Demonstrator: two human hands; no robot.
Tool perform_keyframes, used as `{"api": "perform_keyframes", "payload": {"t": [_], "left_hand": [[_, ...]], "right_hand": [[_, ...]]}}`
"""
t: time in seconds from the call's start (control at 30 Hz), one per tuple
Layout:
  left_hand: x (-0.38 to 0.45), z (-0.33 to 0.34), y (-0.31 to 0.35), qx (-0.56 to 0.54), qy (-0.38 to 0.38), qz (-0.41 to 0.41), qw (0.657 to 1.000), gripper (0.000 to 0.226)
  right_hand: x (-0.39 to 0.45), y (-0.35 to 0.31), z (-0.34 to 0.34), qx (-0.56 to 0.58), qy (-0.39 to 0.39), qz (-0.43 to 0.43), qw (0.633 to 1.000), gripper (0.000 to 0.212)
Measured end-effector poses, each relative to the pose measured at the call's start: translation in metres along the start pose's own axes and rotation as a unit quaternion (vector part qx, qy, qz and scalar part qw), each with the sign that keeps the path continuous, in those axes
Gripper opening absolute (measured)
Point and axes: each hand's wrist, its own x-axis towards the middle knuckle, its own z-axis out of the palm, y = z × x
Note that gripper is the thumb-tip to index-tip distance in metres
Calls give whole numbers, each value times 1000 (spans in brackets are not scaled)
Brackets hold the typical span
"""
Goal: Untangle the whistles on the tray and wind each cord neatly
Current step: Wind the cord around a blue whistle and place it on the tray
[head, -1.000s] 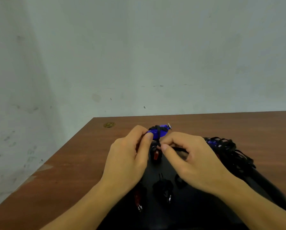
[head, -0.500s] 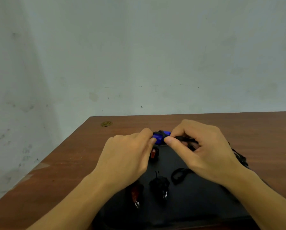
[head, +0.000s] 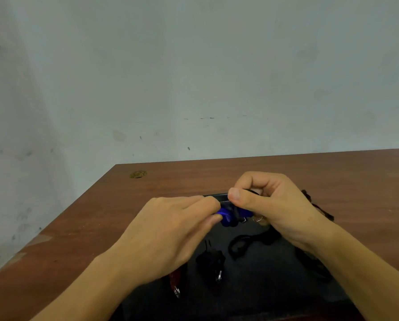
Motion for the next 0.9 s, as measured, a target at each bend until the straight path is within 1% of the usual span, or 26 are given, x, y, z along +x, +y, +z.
{"api": "perform_keyframes", "payload": {"t": [0.13, 0.23, 0.33, 0.4, 0.47, 0.6, 0.67, 0.73, 0.8, 0.9], "left_hand": [[1, 3, 2, -36, 13, -8, 999, 21], [1, 6, 5, -72, 13, -15, 997, 20], [1, 9, 10, -105, 22, -26, 994, 18], [0, 9, 12, -152, 41, -54, 986, 18], [-1, 9, 13, -201, 74, -84, 973, 17], [0, 12, 11, -249, 127, -132, 951, 15], [-1, 14, 9, -254, 138, -155, 944, 15], [-1, 16, 7, -260, 146, -181, 937, 14], [0, 16, 6, -267, 158, -204, 929, 16], [1, 18, 3, -269, 172, -228, 920, 19]], "right_hand": [[2, 7, -3, 29, -19, 50, 998, 34], [2, 13, -5, 53, -31, 47, 997, 41], [2, 9, 0, 111, -30, 65, 991, 30], [1, 6, 4, 120, -29, 81, 989, 26], [1, 4, 7, 113, -23, 92, 989, 29], [2, 7, 12, 117, -9, 91, 989, 31], [2, 10, 14, 100, 1, 82, 992, 36], [2, 12, 16, 49, 18, 61, 997, 29], [1, 15, 18, -47, 24, 13, 999, 26], [-1, 20, 23, -162, 29, -52, 985, 23]]}}
